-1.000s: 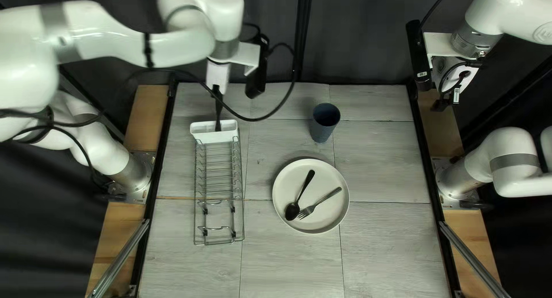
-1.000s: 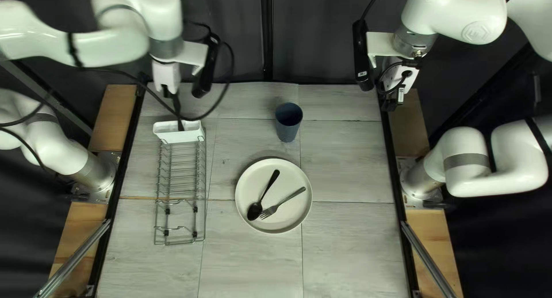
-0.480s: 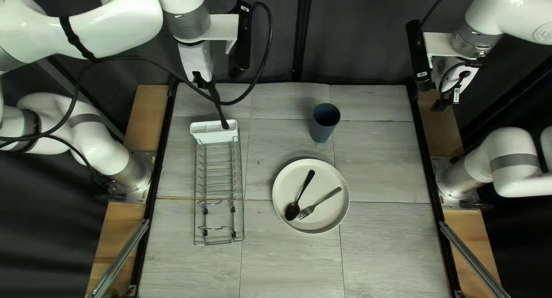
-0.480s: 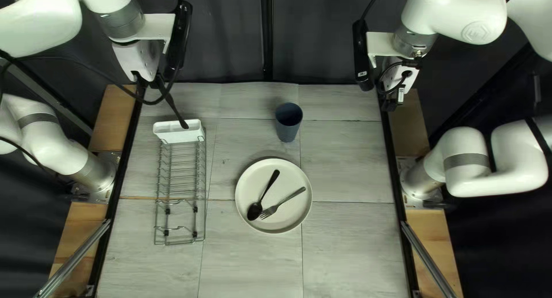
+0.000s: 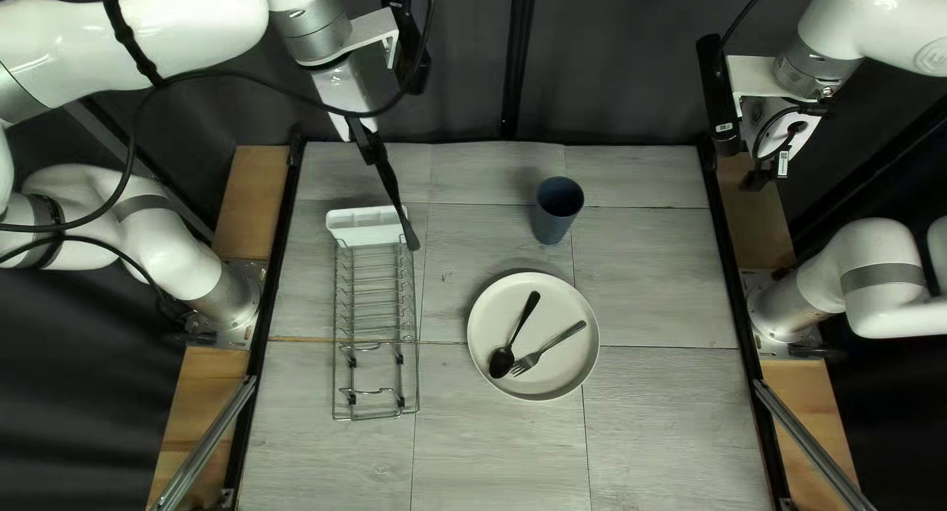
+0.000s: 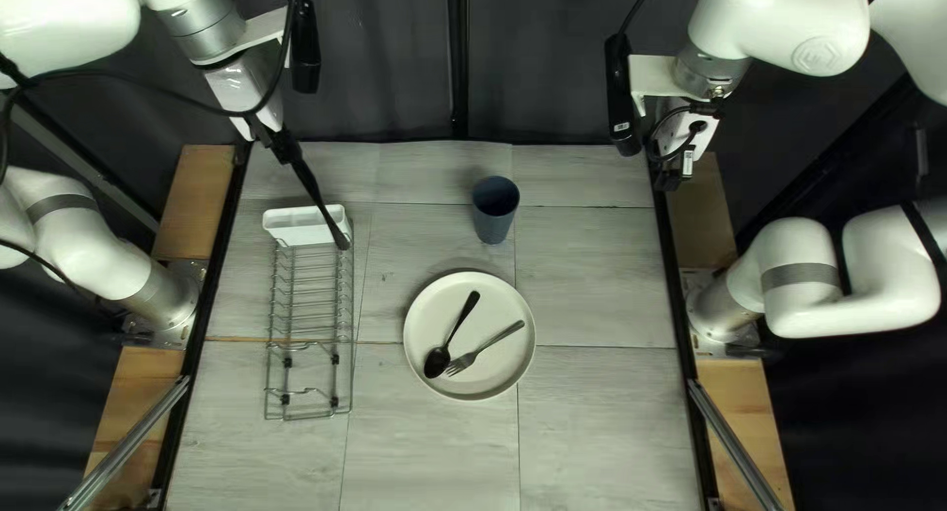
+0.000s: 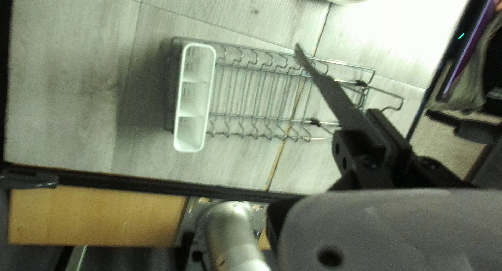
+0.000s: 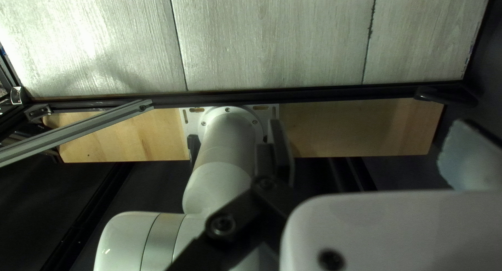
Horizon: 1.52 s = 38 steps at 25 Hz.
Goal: Pick up and place plate onto table. Place down one fork to the left of the plate. Place spoon and knife to the right of the plate. Place cup above the knife and spoon
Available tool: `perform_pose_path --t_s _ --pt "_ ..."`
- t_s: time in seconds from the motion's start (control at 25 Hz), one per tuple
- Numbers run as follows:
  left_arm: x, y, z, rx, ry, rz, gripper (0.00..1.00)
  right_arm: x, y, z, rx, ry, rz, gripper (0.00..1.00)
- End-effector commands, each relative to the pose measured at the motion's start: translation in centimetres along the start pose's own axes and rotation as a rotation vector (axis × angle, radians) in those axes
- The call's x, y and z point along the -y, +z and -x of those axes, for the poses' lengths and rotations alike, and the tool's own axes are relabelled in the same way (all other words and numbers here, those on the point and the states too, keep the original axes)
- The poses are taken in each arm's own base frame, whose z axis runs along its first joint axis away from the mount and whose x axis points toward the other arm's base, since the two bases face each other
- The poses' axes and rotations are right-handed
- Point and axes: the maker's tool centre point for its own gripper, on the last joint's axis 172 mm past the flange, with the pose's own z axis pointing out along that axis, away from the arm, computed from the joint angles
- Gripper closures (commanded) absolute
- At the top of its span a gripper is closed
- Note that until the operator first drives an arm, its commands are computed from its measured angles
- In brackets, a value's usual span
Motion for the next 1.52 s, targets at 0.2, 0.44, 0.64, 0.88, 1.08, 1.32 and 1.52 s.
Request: perform_pose_path --t_s 0.2,0.44,0.64,0.88,1.08,1.32,1.52 --pt "-0.6 2.4 -1.9 -0.062 -0.127 0.126 1.0 0.0 0.0 0.0 0.0 0.0 0.0 0.0" --pt "-1.0 4.1 -3.3 -0.212 -0.295 0.251 1.0 0.0 0.0 0.0 0.0 0.0 0.0 0.0" --pt "-0.7 4.3 -3.9 -0.332 -0.436 0.322 1.0 0.0 0.0 0.0 0.0 0.0 0.0 0.0" --pt "-0.6 5.0 -4.7 -0.393 -0.49 0.358 1.0 0.0 0.0 0.0 0.0 0.0 0.0 0.0" --pt "-0.6 5.0 -4.7 -0.393 -0.49 0.358 1.0 0.0 0.0 0.0 0.0 0.0 0.0 0.0" --pt "-0.6 5.0 -4.7 -0.393 -0.49 0.358 1.0 0.0 0.0 0.0 0.0 0.0 0.0 0.0" --pt "-0.6 5.0 -4.7 -0.393 -0.49 0.358 1.0 0.0 0.0 0.0 0.0 0.0 0.0 0.0"
